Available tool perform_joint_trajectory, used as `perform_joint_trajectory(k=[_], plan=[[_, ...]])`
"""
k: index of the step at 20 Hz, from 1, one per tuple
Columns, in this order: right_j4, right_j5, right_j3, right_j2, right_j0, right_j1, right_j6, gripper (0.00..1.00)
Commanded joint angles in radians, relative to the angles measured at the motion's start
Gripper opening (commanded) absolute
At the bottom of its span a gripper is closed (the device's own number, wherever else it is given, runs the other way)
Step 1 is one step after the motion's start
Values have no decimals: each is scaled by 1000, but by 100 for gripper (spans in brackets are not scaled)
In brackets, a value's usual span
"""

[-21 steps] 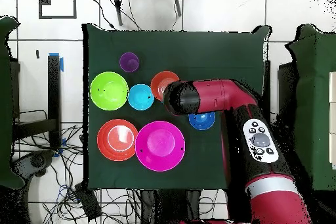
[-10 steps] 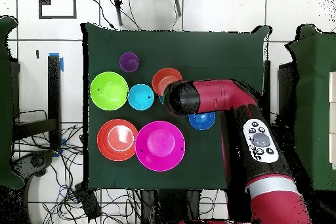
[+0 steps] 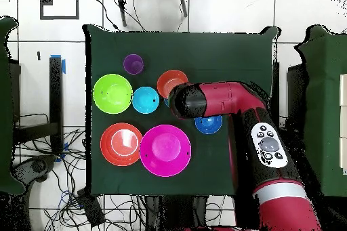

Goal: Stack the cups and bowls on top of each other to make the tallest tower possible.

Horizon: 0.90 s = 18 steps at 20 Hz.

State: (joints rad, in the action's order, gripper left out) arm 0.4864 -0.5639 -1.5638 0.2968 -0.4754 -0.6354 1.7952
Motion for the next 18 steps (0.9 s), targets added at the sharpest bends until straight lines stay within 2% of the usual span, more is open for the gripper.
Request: perform_joint_trajectory(k=[1,10,11,18], plan=[[27,33,31,8,11,53,25,100],[29,55,25,18,3,51,18,100],[29,55,24,18,2,51,17,0],[23,33,36,25,0,57,3,0]])
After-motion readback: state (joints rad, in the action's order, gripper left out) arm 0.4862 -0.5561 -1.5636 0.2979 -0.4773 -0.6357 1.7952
